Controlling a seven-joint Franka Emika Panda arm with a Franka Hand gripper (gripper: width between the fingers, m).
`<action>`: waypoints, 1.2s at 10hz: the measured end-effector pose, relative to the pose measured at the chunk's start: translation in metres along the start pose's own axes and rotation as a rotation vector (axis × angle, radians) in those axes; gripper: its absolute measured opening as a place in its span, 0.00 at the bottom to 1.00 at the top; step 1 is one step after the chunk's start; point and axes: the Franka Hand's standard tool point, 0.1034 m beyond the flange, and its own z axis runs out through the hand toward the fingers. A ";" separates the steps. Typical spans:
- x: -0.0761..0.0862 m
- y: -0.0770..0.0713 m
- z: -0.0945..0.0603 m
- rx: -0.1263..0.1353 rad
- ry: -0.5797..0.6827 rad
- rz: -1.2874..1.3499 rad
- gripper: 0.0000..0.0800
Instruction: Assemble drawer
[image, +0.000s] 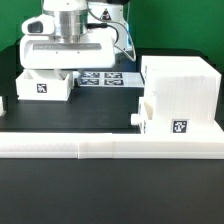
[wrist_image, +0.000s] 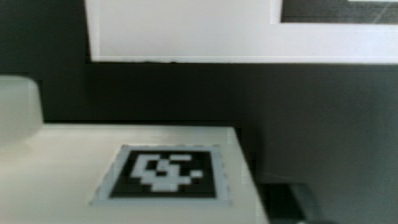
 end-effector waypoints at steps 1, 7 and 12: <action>0.000 0.000 0.000 0.000 0.000 -0.001 0.06; 0.000 0.000 0.000 0.000 0.000 -0.002 0.05; 0.063 -0.040 -0.031 0.043 -0.026 -0.106 0.05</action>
Offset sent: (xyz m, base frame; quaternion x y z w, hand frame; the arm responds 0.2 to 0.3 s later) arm 0.0000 0.0000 0.0000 0.0000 0.0000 0.0000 1.0000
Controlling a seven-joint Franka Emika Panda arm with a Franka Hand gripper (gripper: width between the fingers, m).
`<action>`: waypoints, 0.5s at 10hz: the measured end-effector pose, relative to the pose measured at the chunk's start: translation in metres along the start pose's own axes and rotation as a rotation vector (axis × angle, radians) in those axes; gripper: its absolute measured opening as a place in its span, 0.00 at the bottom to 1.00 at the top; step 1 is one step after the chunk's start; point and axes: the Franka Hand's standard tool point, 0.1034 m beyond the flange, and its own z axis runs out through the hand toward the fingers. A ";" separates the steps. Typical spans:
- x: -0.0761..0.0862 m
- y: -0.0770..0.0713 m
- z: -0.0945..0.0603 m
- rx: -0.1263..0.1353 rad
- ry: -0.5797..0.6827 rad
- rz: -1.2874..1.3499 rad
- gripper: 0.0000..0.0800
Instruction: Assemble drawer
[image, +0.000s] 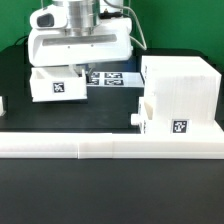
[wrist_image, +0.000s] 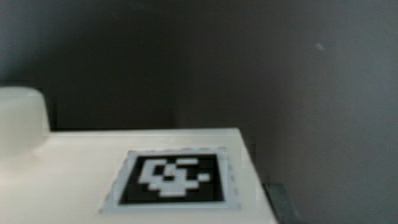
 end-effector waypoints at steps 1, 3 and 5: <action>0.016 -0.006 -0.006 0.005 0.009 -0.014 0.05; 0.041 -0.017 -0.014 0.012 0.021 -0.054 0.05; 0.036 -0.015 -0.011 0.013 0.012 -0.082 0.05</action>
Offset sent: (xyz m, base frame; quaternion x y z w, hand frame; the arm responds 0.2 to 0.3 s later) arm 0.0000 0.0000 0.0000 0.0000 0.0000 -0.0650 0.9979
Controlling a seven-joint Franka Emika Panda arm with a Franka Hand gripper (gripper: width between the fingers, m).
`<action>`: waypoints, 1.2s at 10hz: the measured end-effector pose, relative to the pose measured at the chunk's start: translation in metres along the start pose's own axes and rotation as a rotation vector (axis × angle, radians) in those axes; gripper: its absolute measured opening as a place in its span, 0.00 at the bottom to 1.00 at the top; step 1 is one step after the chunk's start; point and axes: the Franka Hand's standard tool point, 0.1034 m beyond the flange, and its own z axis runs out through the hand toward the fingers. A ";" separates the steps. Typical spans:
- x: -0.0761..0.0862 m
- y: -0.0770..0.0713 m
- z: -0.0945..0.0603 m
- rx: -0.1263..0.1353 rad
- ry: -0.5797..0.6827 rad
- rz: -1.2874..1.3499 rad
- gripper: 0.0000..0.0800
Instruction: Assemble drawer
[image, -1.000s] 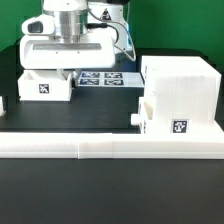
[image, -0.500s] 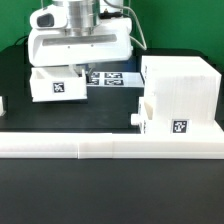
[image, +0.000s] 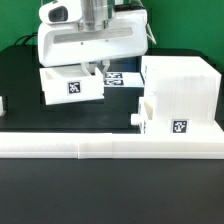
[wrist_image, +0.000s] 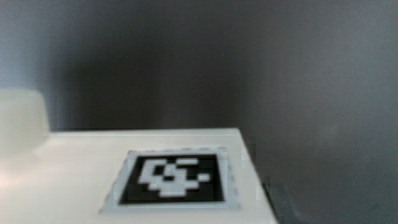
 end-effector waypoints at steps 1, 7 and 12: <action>0.000 0.000 0.000 -0.001 -0.001 -0.034 0.05; 0.039 0.006 -0.016 -0.003 -0.052 -0.713 0.05; 0.038 0.010 -0.015 0.001 -0.061 -1.032 0.05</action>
Offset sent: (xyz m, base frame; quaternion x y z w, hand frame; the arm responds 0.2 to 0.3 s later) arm 0.0223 0.0033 -0.0011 0.0182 -0.0020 -0.3219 0.9466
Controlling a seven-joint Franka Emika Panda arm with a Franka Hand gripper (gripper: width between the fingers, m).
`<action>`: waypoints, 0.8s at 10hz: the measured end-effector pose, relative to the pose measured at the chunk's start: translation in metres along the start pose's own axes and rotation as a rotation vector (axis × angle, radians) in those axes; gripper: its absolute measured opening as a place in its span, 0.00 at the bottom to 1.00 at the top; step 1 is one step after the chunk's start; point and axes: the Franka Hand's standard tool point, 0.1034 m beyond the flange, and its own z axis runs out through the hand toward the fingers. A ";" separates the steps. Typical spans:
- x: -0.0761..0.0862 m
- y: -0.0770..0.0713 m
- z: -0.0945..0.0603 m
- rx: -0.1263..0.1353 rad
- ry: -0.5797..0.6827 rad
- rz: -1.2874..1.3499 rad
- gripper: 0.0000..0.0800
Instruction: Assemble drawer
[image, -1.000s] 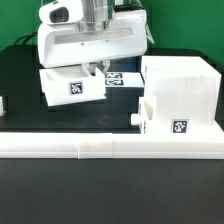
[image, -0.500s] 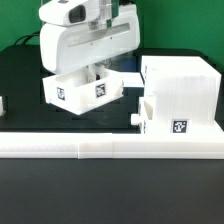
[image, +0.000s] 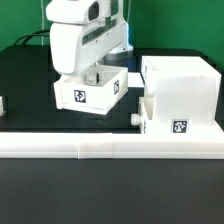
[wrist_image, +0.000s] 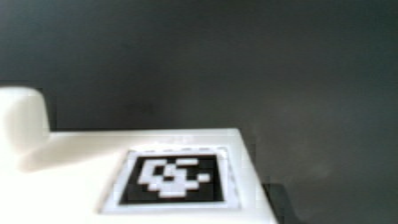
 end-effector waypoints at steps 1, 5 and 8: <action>-0.001 0.002 0.000 -0.004 -0.011 -0.090 0.05; -0.002 0.006 0.000 -0.008 -0.035 -0.291 0.05; 0.005 0.015 -0.002 -0.016 -0.032 -0.297 0.05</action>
Offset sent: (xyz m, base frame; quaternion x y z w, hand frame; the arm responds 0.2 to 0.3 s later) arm 0.0000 0.0000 0.0000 0.0000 0.0000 -0.1296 0.9916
